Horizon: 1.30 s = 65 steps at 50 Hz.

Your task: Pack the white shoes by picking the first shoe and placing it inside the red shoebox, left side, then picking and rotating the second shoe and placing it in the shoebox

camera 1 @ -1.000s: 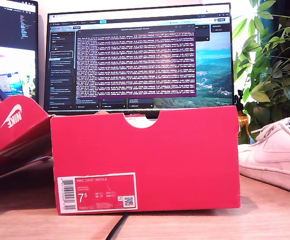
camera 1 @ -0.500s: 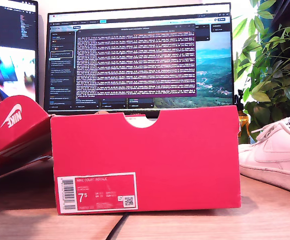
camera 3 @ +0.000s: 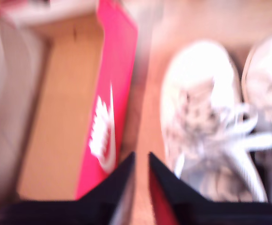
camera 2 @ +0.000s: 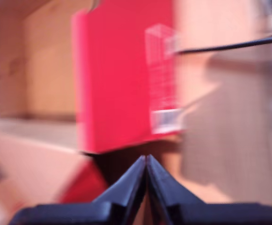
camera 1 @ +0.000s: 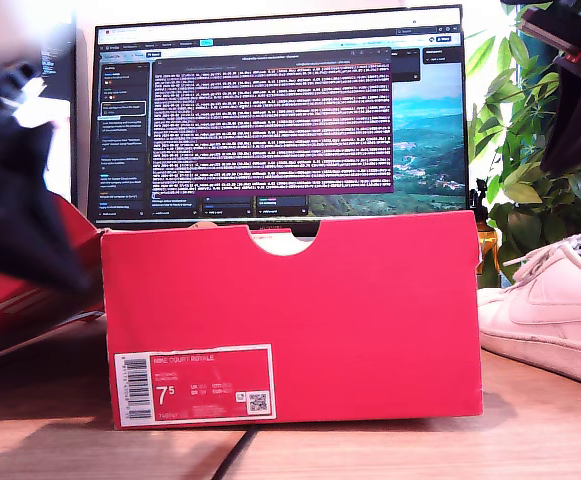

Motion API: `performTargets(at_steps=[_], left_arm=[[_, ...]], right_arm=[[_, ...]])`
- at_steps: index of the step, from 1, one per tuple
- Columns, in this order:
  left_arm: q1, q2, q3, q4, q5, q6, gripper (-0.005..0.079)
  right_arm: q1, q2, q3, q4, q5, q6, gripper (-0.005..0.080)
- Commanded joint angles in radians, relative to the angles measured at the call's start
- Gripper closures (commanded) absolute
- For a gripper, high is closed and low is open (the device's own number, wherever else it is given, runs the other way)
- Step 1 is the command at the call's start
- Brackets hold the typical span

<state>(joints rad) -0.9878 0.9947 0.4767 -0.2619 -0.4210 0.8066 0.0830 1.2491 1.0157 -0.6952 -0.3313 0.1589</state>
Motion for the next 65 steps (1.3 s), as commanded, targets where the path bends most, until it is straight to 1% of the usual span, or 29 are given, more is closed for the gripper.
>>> performTargets(at_steps=[1, 5, 10, 16, 20, 23, 27, 45, 49, 51, 54, 56, 58, 59, 60, 62, 65], left_arm=[[-0.001, 0.037, 0.005, 0.037, -0.039, -0.006, 0.0760], [-0.001, 0.072, 0.005, 0.064, -0.044, -0.007, 0.0760], [-0.002, 0.101, 0.005, 0.082, -0.043, -0.022, 0.0760], [-0.002, 0.111, 0.005, 0.084, -0.040, -0.023, 0.0760], [-0.002, 0.111, 0.005, 0.090, -0.040, -0.022, 0.0760], [-0.002, 0.111, 0.005, 0.097, -0.040, -0.022, 0.0760], [-0.002, 0.111, 0.005, 0.116, -0.040, -0.022, 0.0760], [-0.002, 0.111, 0.005, 0.136, -0.040, -0.022, 0.0760], [-0.002, 0.111, 0.005, 0.136, -0.040, -0.022, 0.0760], [-0.002, 0.111, 0.005, 0.136, -0.040, -0.023, 0.0760], [-0.002, 0.111, 0.005, 0.136, -0.040, -0.023, 0.0760], [-0.002, 0.111, 0.005, 0.135, -0.040, -0.023, 0.0760], [-0.002, 0.111, 0.005, 0.136, -0.040, -0.023, 0.0760], [-0.002, 0.111, 0.005, 0.136, -0.040, -0.023, 0.0760], [-0.002, 0.111, 0.005, 0.136, -0.040, -0.023, 0.0760], [-0.002, 0.111, 0.005, 0.135, -0.040, -0.023, 0.0760], [-0.002, 0.111, 0.005, 0.135, -0.040, -0.023, 0.0760]], right_arm=[[0.021, -0.002, 0.013, -0.020, 0.011, -0.019, 0.0548], [0.042, -0.002, 0.013, -0.039, 0.032, -0.040, 0.0501], [0.067, -0.002, 0.013, -0.088, 0.056, -0.063, 0.0492], [0.092, 0.003, 0.013, -0.154, 0.119, -0.082, 0.0404], [0.102, 0.014, 0.013, -0.186, 0.161, -0.098, 0.0374], [0.105, 0.027, 0.013, -0.208, 0.193, -0.111, 0.0373], [0.106, 0.056, 0.013, -0.219, 0.211, -0.114, 0.0372], [0.106, 0.264, 0.013, -0.212, 0.211, -0.116, 0.0373], [0.107, 0.303, 0.013, -0.211, 0.210, -0.117, 0.0383], [0.107, 0.317, 0.013, -0.208, 0.210, -0.116, 0.0401], [0.107, 0.331, 0.013, -0.204, 0.210, -0.115, 0.0487], [0.109, 0.333, 0.013, -0.196, 0.210, -0.114, 0.0611], [0.112, 0.333, 0.013, -0.181, 0.210, -0.114, 0.0762], [0.114, 0.332, 0.013, -0.174, 0.210, -0.115, 0.0766], [0.116, 0.331, 0.013, -0.169, 0.210, -0.114, 0.0747], [0.119, 0.330, 0.016, -0.161, 0.206, -0.114, 0.0767], [0.128, 0.330, 0.031, -0.170, 0.200, -0.111, 0.0765]])
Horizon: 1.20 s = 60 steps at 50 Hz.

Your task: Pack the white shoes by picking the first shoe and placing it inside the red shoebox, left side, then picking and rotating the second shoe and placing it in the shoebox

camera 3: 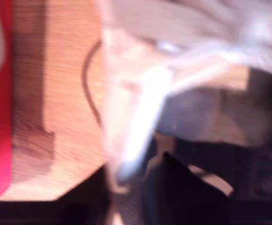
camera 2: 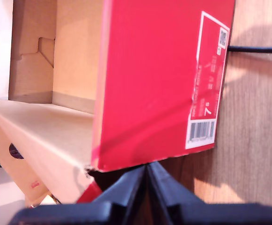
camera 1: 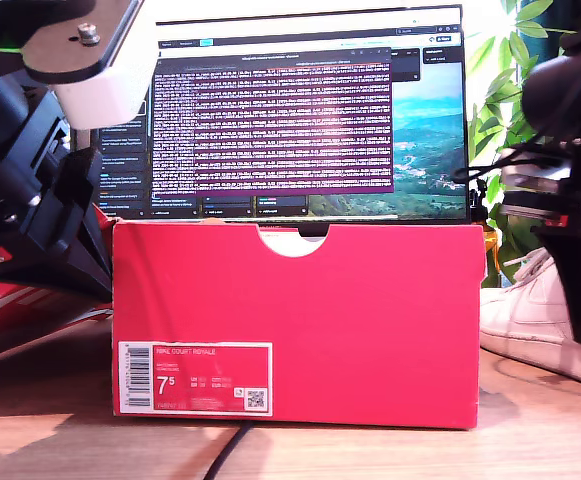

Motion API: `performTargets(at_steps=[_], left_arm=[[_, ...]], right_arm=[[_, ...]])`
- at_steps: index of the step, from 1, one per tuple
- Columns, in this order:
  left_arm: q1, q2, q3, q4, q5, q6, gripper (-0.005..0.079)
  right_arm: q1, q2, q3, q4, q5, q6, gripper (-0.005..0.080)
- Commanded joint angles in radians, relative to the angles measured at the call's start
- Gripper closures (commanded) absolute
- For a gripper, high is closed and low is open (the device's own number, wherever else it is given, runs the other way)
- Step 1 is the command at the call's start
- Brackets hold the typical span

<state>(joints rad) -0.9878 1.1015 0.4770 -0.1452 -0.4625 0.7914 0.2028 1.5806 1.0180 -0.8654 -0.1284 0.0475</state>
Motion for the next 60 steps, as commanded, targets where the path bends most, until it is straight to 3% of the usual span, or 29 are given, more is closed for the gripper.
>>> performTargets(at_steps=[1, 26, 31, 41, 60], left_arm=[[-0.002, 0.004, 0.005, 0.019, 0.002, -0.007, 0.0760], [-0.002, 0.005, 0.005, 0.019, 0.002, -0.007, 0.0760], [0.000, 0.005, 0.005, 0.018, 0.002, -0.007, 0.0760], [-0.001, 0.005, 0.005, 0.018, 0.002, -0.007, 0.0760], [0.000, 0.005, 0.005, 0.018, 0.001, -0.007, 0.0760]], right_arm=[[0.013, -0.002, 0.035, -0.004, -0.004, 0.001, 0.0765], [0.103, -0.018, 0.442, -0.246, -0.030, 0.097, 0.0765], [0.124, -0.018, 0.491, -0.243, -0.083, 0.138, 0.0765], [0.208, -0.018, 0.515, -0.123, -0.188, 0.276, 0.0765], [0.412, -0.006, 0.515, 0.196, -0.160, 0.526, 0.0765]])
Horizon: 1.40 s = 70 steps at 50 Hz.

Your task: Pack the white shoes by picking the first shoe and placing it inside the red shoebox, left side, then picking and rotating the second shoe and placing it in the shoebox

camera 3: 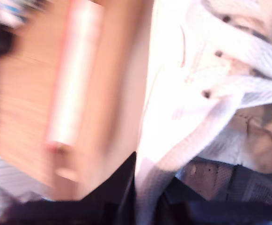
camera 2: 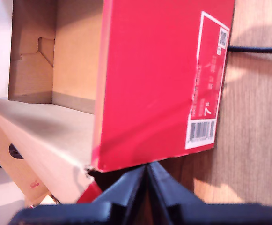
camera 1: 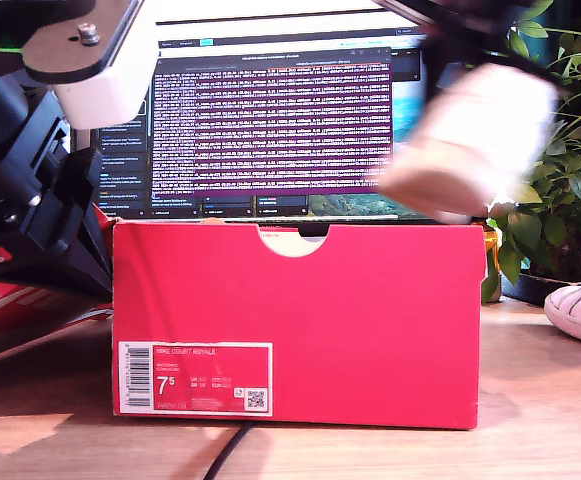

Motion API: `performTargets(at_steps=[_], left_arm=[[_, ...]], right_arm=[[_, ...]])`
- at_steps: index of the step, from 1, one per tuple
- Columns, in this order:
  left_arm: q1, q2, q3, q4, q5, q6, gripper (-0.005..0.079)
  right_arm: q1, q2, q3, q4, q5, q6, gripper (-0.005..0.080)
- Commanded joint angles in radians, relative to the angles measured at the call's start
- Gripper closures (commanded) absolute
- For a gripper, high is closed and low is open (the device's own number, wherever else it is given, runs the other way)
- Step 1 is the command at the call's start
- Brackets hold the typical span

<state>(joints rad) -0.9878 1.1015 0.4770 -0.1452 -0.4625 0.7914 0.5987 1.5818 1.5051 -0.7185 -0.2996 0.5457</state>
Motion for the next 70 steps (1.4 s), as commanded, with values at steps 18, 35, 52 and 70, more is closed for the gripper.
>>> performTargets(at_steps=[18, 35, 52, 70], left_arm=[[0.000, 0.005, 0.005, 0.013, -0.017, -0.007, 0.0760], [-0.001, 0.005, 0.005, 0.013, -0.017, -0.007, 0.0760], [-0.001, 0.005, 0.005, 0.013, -0.017, -0.007, 0.0760], [-0.001, 0.005, 0.005, 0.012, -0.016, -0.007, 0.0759]], right_arm=[[0.083, 0.093, 0.028, 0.103, 0.043, 0.135, 0.0765], [0.104, 0.214, 0.028, 0.142, 0.042, 0.139, 0.0765], [0.104, 0.340, 0.028, 0.177, 0.045, 0.137, 0.0765], [0.103, 0.351, 0.033, 0.257, 0.040, 0.135, 0.0360]])
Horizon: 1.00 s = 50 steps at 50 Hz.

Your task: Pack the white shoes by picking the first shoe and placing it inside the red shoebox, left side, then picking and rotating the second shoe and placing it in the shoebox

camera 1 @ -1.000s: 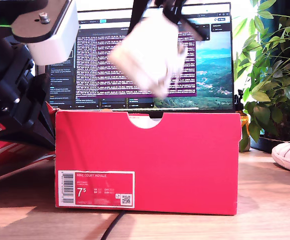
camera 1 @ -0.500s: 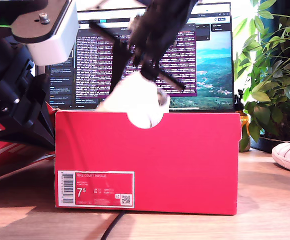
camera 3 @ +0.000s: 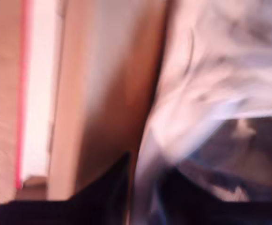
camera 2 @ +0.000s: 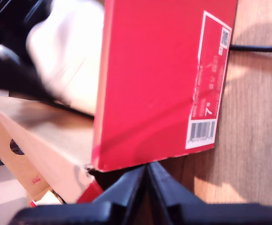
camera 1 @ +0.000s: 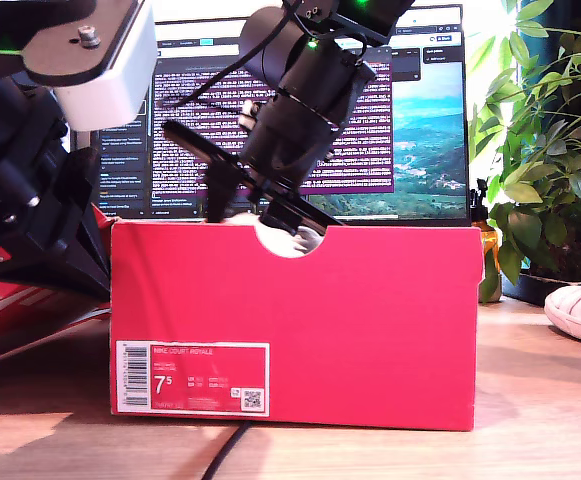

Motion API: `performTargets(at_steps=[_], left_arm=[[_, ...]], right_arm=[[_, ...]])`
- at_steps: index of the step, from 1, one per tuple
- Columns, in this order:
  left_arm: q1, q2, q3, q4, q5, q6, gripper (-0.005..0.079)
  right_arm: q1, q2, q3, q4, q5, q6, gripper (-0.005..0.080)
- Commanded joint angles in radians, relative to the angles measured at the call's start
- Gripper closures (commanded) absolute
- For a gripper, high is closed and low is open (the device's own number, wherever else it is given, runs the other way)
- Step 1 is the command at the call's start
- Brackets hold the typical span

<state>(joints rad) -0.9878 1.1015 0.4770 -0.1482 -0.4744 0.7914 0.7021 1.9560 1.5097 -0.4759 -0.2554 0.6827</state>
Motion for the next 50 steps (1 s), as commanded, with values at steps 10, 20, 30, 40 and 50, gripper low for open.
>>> performTargets(at_steps=[10, 20, 30, 40, 50], left_arm=[[-0.001, 0.005, 0.005, 0.015, -0.004, -0.007, 0.0759], [-0.001, 0.005, 0.005, 0.015, 0.000, -0.007, 0.0759], [-0.001, 0.005, 0.005, 0.015, 0.003, -0.007, 0.0759], [-0.001, 0.005, 0.005, 0.015, 0.003, -0.007, 0.0759], [-0.001, 0.005, 0.005, 0.015, 0.003, -0.007, 0.0759]], right_arm=[[-0.010, -0.030, 0.095, -0.105, -0.003, -0.060, 0.0356], [-0.058, -0.039, 0.245, -0.345, 0.004, -0.162, 0.0356], [-0.144, -0.044, 0.366, -0.597, 0.004, -0.193, 0.0356], [-0.258, -0.044, 0.385, -0.779, 0.109, -0.187, 0.0354], [-0.313, -0.045, 0.385, -0.875, 0.345, -0.060, 0.0353]])
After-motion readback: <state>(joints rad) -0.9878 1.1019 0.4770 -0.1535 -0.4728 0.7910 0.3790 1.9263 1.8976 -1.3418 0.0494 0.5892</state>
